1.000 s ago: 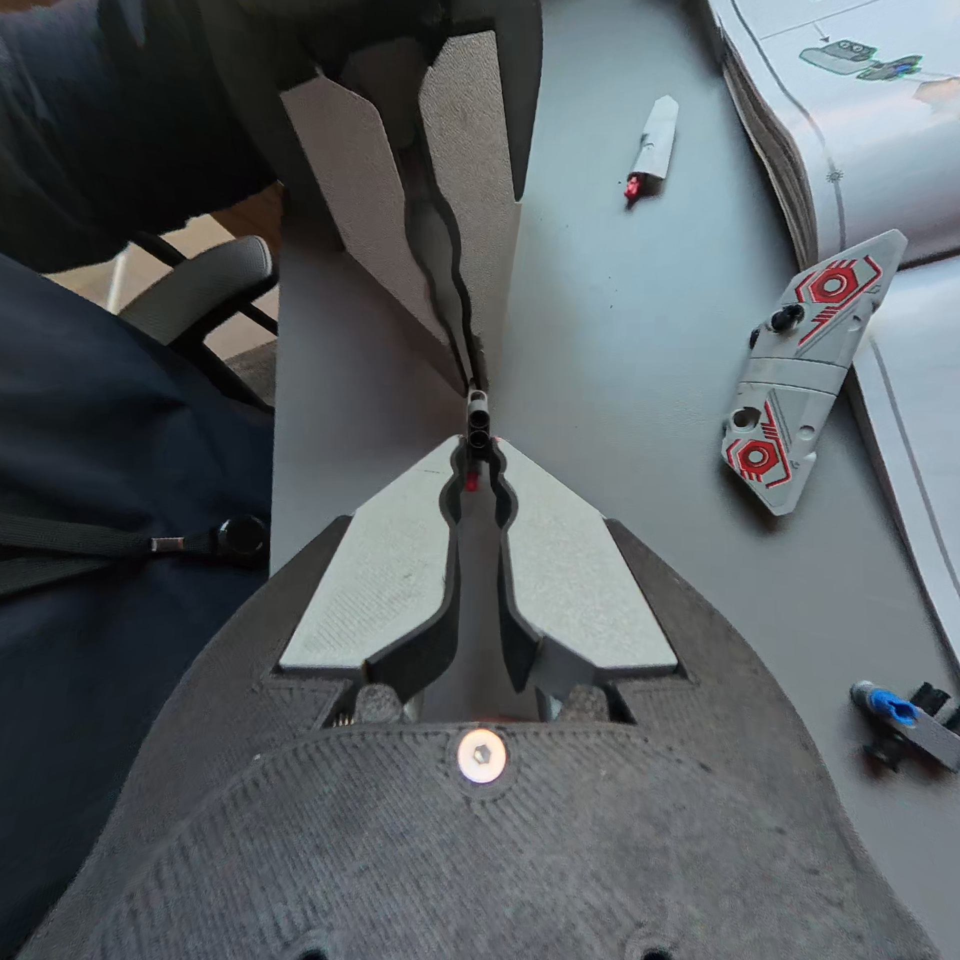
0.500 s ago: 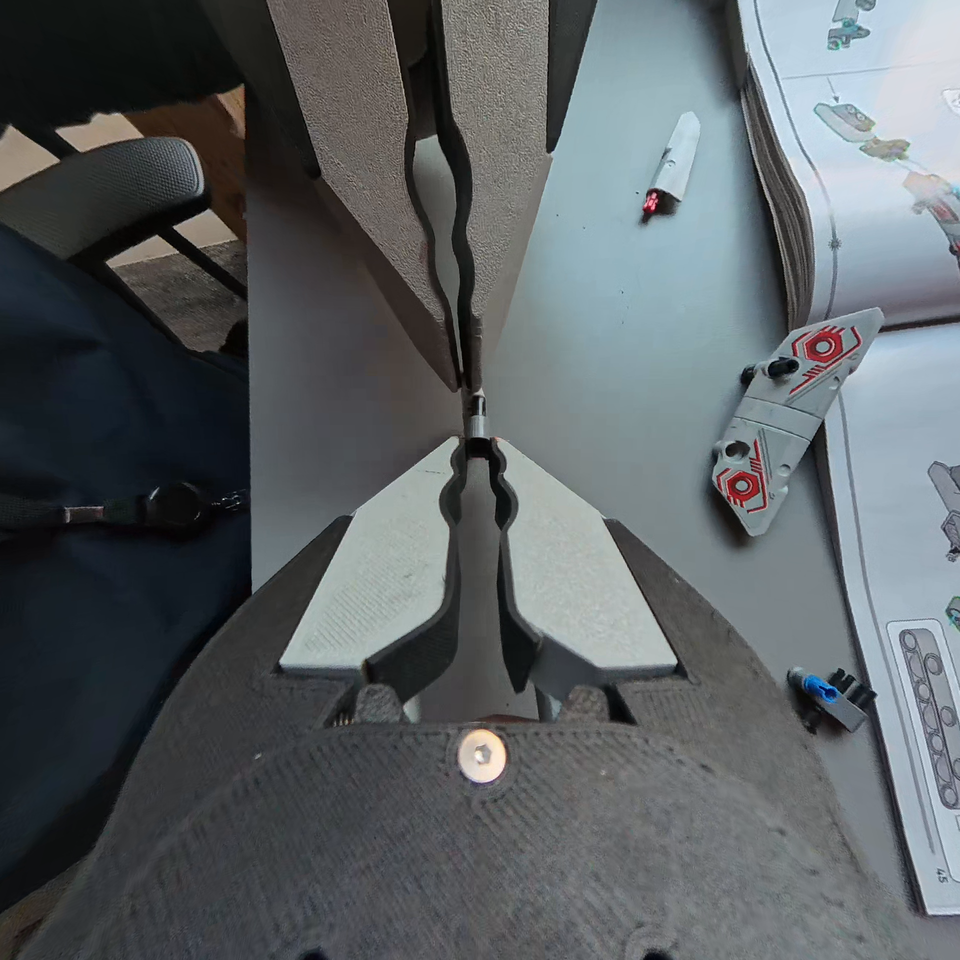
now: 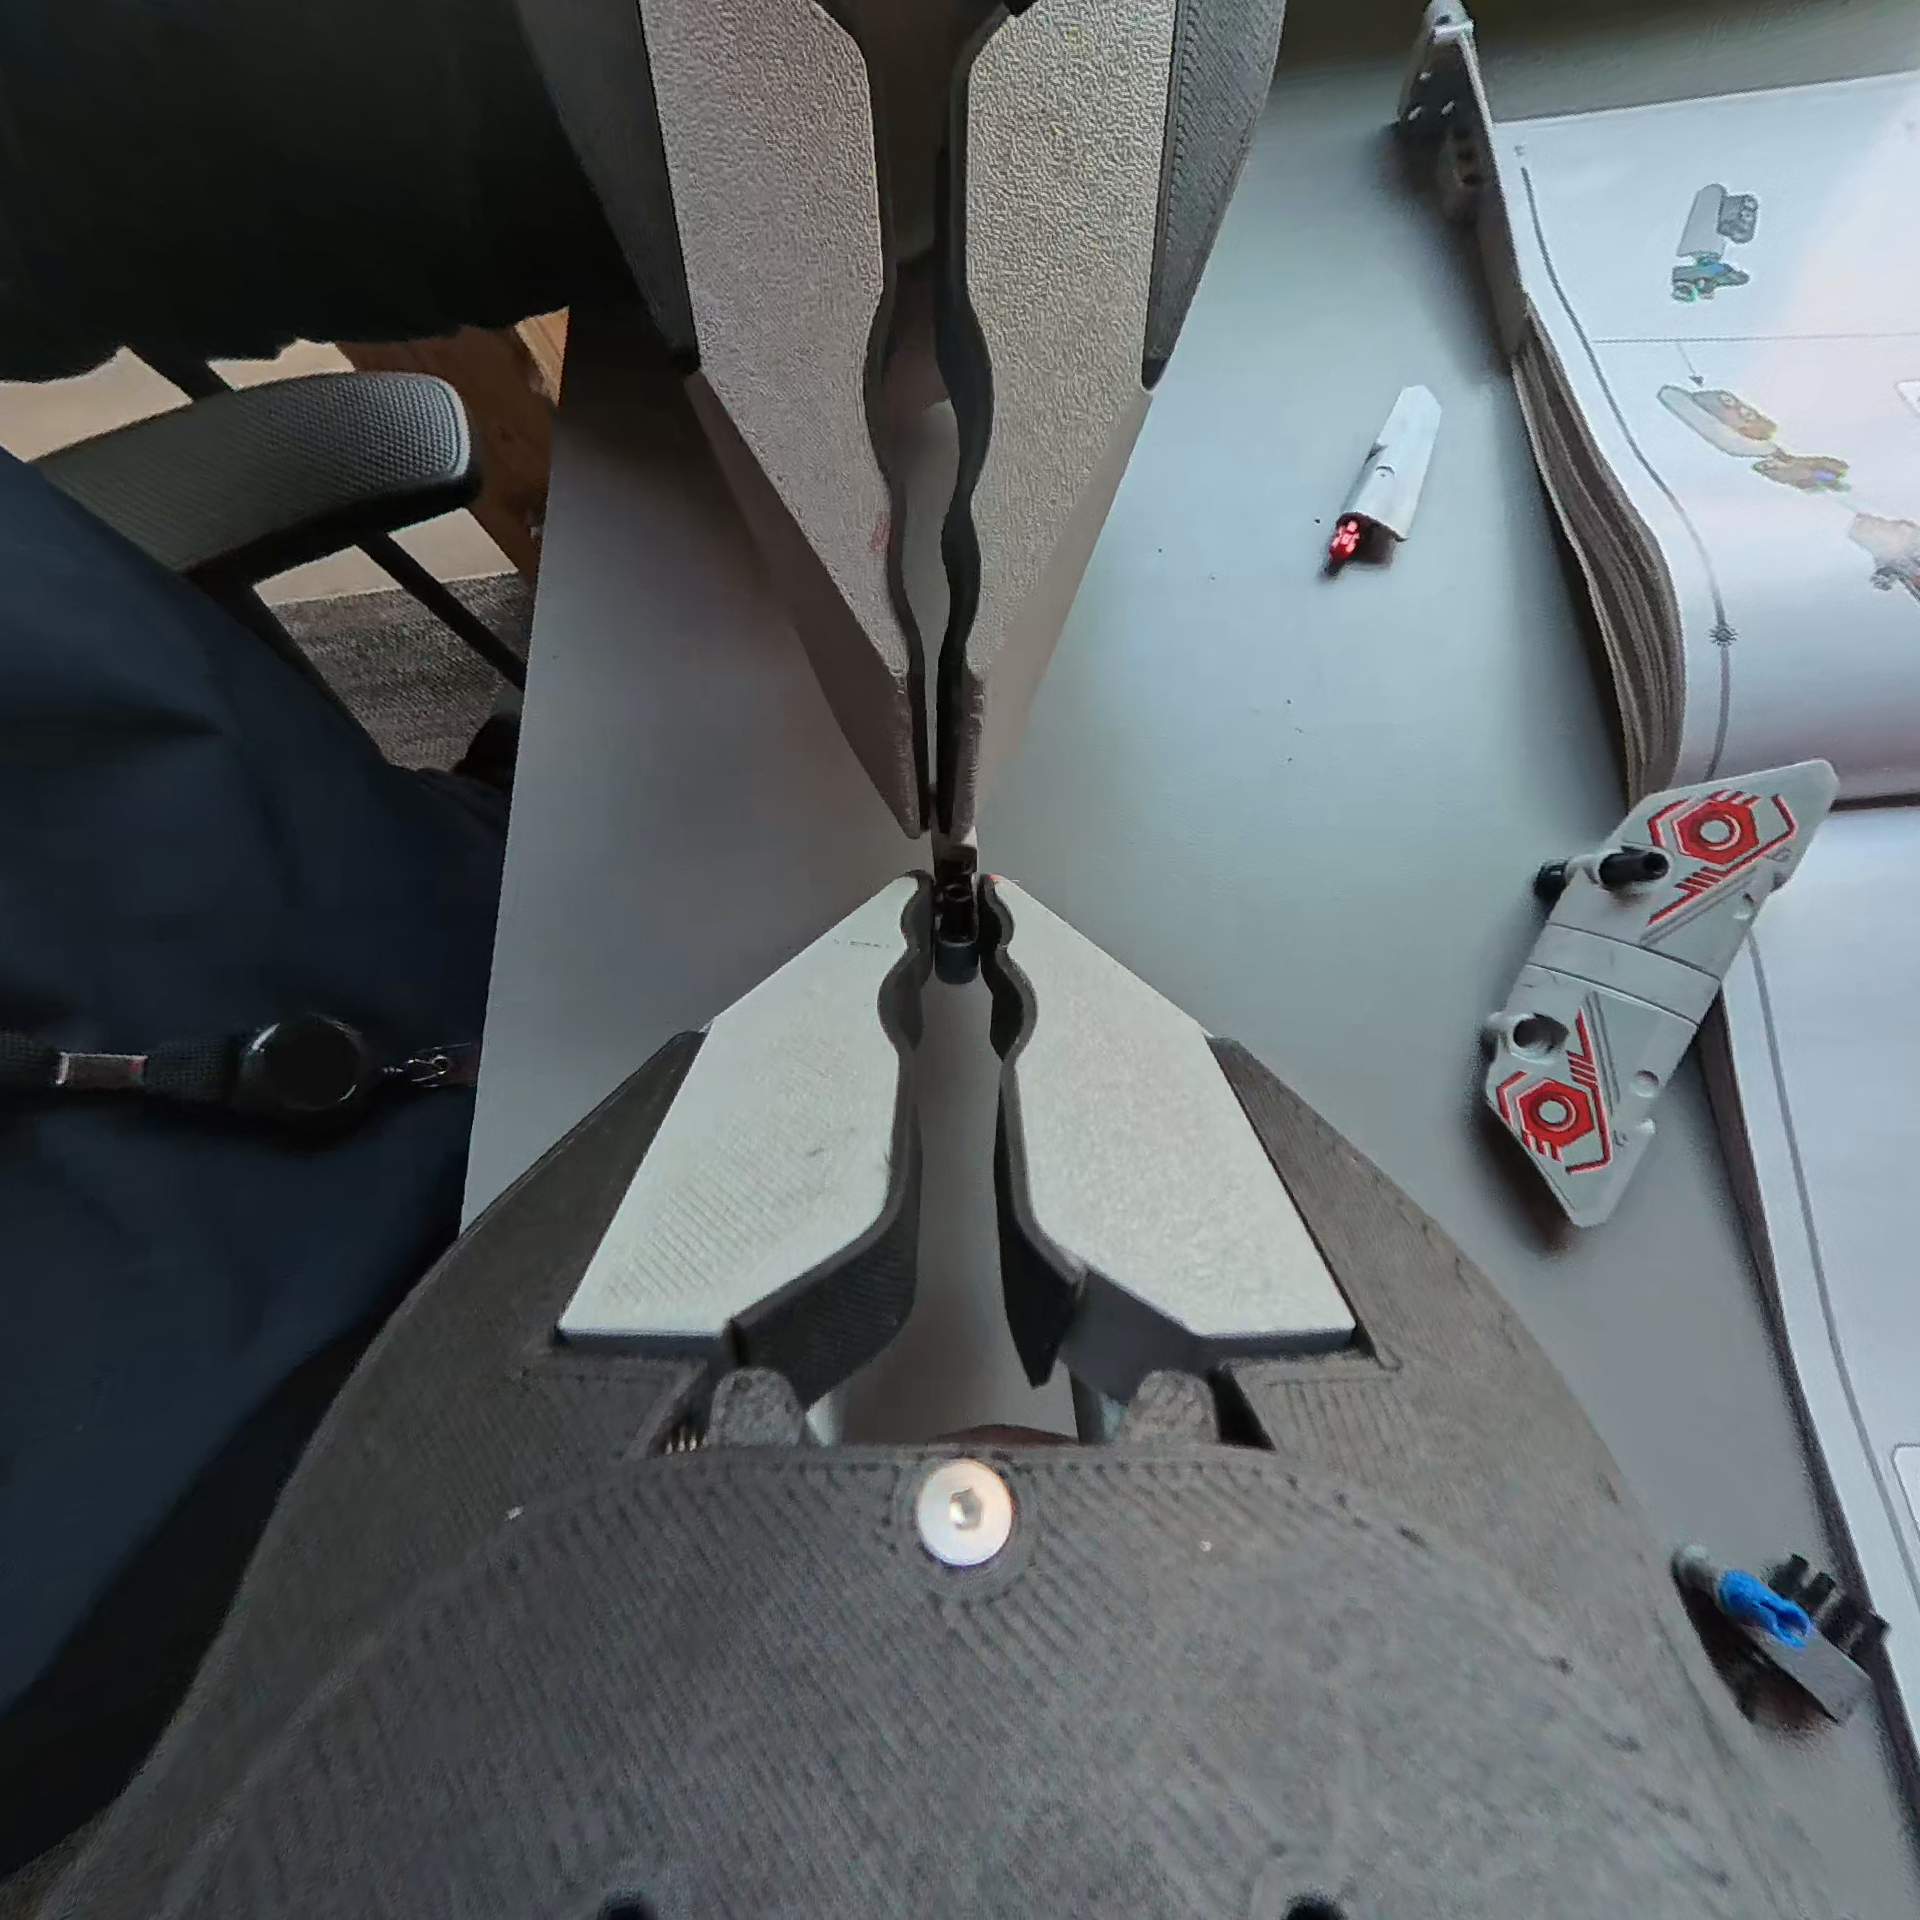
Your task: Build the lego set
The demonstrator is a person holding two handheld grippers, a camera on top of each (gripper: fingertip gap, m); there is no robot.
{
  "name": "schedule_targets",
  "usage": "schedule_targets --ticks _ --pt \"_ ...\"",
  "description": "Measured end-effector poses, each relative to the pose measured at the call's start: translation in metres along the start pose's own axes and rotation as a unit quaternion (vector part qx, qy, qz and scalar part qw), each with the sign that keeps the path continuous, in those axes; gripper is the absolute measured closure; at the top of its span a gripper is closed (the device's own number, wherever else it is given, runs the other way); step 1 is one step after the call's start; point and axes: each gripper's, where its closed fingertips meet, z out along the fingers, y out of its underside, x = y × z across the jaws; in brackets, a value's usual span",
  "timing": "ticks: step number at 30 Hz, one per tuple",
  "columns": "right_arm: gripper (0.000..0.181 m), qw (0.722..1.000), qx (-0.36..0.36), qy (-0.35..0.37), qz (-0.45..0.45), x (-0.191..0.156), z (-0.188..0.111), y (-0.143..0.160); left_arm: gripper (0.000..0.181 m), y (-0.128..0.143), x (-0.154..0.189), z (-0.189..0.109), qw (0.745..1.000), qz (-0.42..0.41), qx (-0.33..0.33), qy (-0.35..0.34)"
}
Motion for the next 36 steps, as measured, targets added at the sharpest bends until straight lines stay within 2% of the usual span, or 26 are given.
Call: schedule_targets --ticks 4,9,13,17,21,26,32,36 --pt "0.177 1.0 -0.001 0.02 -0.01 0.005 0.002 0.0 0.181 0.005 -0.002 0.005 1.0 -0.003 -0.015 -0.004" --pt "0.177 1.0 0.011 -0.004 0.023 0.005 0.0 0.0 0.181 0.003 0.0 0.001 1.0 0.015 0.002 -0.005" --pt "0.177 0.999 -0.004 0.013 0.033 0.014 0.001 0.008 0.181 0.015 -0.002 0.002 0.999 -0.037 -0.03 0.012" --pt "0.177 0.999 -0.003 0.009 0.033 0.013 0.001 0.009 0.181 0.011 -0.004 0.002 0.999 -0.026 -0.021 -0.003" --pt "0.177 0.999 0.007 0.007 0.051 0.017 -0.003 0.009 0.181 0.028 -0.023 0.007 0.992 -0.105 -0.071 -0.029" --pt "0.177 0.997 0.009 -0.012 0.071 0.015 -0.007 0.012 0.181 0.035 -0.031 0.005 0.969 -0.225 -0.097 0.03" --pt "0.176 0.998 -0.007 -0.009 0.06 0.013 -0.006 0.017 0.163 0.028 -0.043 -0.011 0.972 -0.21 -0.104 0.002" --pt "0.177 0.998 -0.004 -0.01 0.06 0.012 -0.009 0.016 0.163 0.032 -0.038 -0.029 0.971 -0.205 -0.124 -0.008"
